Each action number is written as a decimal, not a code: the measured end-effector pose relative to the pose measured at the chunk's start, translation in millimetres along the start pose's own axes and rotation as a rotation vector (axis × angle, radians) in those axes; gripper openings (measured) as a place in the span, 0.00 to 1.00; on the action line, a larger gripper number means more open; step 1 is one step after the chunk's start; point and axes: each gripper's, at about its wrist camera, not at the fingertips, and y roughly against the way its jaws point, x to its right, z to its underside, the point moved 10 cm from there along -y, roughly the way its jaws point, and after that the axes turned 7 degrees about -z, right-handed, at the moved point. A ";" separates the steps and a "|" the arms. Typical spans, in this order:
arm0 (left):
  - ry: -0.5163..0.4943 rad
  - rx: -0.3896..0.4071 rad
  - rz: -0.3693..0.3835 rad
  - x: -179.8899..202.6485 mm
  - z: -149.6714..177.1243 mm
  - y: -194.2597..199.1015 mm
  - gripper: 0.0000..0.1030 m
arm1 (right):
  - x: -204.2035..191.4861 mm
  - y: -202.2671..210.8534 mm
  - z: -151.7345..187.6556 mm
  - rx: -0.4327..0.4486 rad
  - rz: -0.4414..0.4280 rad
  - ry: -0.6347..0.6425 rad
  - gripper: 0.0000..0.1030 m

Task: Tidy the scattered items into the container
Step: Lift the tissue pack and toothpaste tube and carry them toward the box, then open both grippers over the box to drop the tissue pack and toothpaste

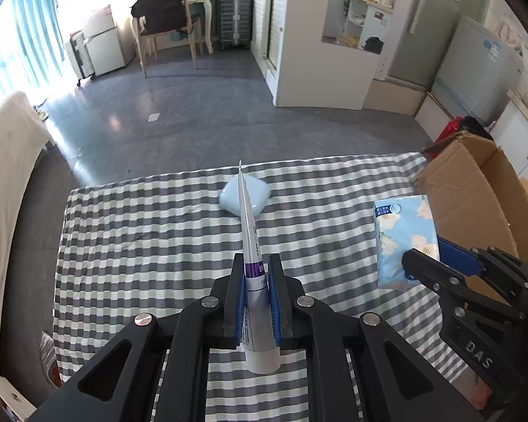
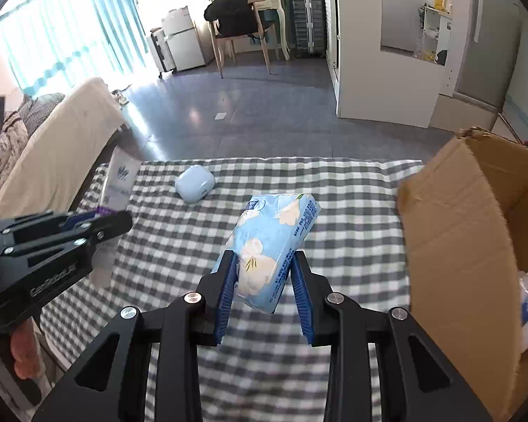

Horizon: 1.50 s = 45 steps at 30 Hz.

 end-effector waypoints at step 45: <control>-0.411 0.151 0.231 359.4 -31.0 30.4 0.81 | 290.4 176.9 72.2 0.131 0.433 -0.398 0.62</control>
